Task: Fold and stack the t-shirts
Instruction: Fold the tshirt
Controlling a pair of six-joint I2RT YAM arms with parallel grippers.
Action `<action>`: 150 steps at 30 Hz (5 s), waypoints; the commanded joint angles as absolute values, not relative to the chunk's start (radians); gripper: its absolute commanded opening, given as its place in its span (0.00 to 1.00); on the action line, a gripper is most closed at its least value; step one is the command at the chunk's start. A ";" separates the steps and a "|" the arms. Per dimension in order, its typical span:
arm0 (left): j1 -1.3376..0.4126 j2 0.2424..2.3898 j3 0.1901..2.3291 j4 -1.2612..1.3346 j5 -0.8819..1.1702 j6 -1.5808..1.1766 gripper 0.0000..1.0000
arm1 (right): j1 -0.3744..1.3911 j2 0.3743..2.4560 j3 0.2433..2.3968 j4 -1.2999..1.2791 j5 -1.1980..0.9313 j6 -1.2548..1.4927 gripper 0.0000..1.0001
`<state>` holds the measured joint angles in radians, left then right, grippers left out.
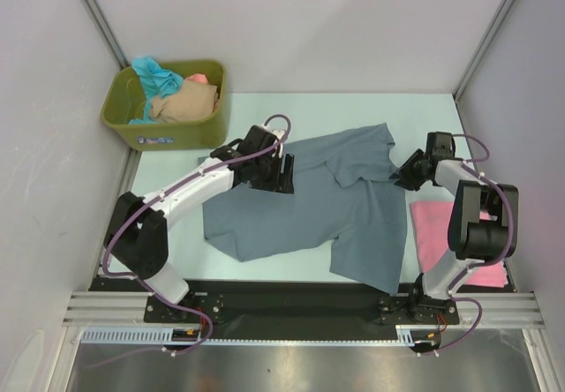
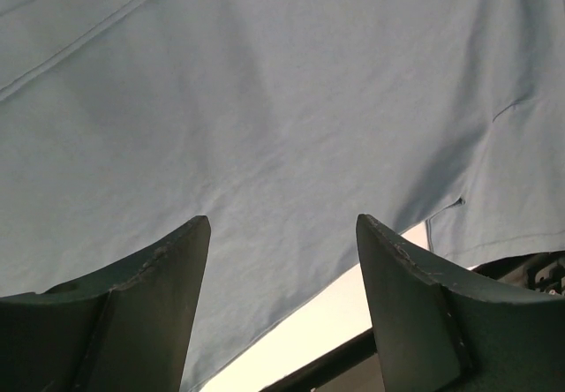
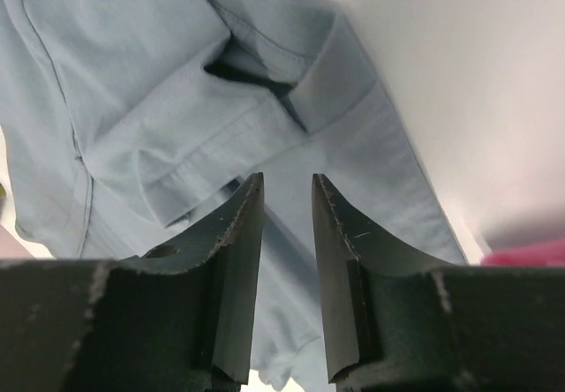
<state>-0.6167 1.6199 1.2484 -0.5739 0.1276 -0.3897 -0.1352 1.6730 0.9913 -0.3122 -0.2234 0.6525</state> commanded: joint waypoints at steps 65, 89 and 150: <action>-0.575 1.523 1.209 -0.604 0.035 -0.293 0.75 | -0.094 1.585 1.160 -0.606 0.064 0.736 0.29; -0.483 1.534 1.164 -0.597 0.080 -0.262 0.76 | -0.077 2.304 1.913 -0.299 -0.198 0.483 0.48; -0.455 1.442 0.997 -0.689 0.023 -0.343 0.75 | -0.057 2.099 2.051 -0.739 -0.023 0.336 0.61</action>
